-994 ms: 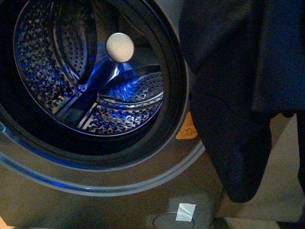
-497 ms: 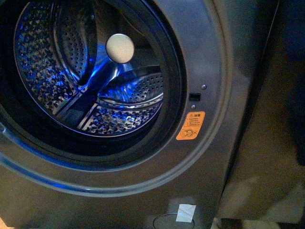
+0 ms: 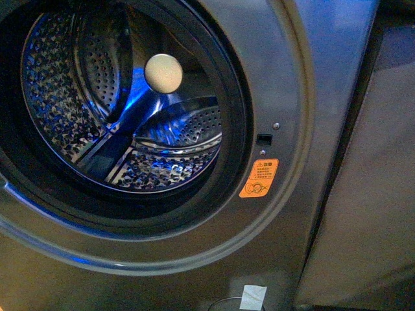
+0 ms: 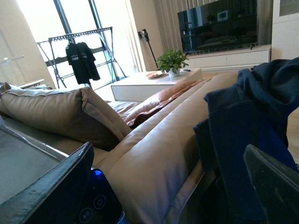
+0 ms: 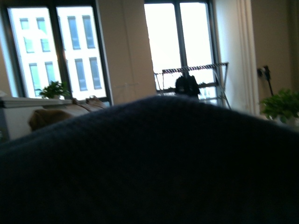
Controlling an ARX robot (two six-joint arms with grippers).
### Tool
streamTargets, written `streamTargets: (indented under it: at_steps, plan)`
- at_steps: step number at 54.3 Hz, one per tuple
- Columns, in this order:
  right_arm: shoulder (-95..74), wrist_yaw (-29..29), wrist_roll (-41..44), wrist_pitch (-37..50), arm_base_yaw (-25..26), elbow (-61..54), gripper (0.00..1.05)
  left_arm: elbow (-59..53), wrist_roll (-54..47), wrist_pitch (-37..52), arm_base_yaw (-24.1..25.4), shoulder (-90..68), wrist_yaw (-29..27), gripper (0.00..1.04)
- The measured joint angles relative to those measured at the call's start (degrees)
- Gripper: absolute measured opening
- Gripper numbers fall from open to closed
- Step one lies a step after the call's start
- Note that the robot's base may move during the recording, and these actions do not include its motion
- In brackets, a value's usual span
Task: Collect clothes from washing machine
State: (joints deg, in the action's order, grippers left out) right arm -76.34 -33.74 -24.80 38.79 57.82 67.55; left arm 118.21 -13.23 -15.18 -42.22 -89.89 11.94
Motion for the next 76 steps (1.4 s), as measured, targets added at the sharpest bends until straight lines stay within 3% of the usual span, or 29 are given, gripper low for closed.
streamTargets:
  at_steps: [11,16,27,40,44,47,53,61,74,76]
  plan:
    - [-6.75,-6.43,3.61,-7.28,8.37,-1.2,0.04,0.0,0.0,0.0,0.0,0.0,0.0,0.98]
    - [-10.78,-10.78,9.03,-16.17,10.43,-3.56,0.05,0.0,-0.02,0.0,0.0,0.0,0.0,0.98]
    - [-15.45,-17.09,19.04,-32.02,11.37,-11.87,0.49,0.0,0.0,0.0,0.0,0.0,0.0,0.98]
    - [-16.81,-19.32,20.81,-39.28,11.17,-13.44,0.9,0.0,0.0,0.0,0.0,0.0,0.0,0.98]
    - [-15.93,-20.48,19.23,-37.9,10.67,-14.64,0.99,0.0,0.0,0.0,0.0,0.0,0.0,0.98]
    - [-12.85,-21.64,17.7,-35.1,9.62,-16.72,0.97,0.0,0.0,0.0,0.0,0.02,0.0,0.98]
    - [1.44,-21.55,11.72,-22.36,3.21,-22.75,0.97,0.0,0.0,0.0,0.0,0.02,0.0,0.98]
    - [13.94,-13.99,7.98,-10.95,-7.15,-28.44,0.97,0.0,0.0,0.0,0.0,0.04,0.0,0.98]
    - [27.5,5.68,6.97,0.15,-30.88,-41.27,0.97,0.0,0.0,0.0,0.0,0.04,0.0,0.98]
    - [30.32,11.32,9.81,-4.0,-35.89,-42.25,0.93,0.0,0.0,0.0,0.0,0.04,0.0,0.98]
